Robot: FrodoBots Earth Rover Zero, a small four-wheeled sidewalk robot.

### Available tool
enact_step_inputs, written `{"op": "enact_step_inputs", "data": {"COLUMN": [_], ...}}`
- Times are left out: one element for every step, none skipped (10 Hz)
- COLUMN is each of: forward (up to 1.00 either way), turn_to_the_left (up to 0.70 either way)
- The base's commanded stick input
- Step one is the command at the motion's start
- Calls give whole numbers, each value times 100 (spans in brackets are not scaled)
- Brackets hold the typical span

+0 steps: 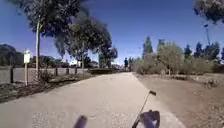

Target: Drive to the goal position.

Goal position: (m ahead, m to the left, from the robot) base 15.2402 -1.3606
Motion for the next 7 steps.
{"op": "enact_step_inputs", "data": {"forward": [100,100,100,100,100,100,100], "turn_to_the_left": [0,0,0,0,0,0,0]}}
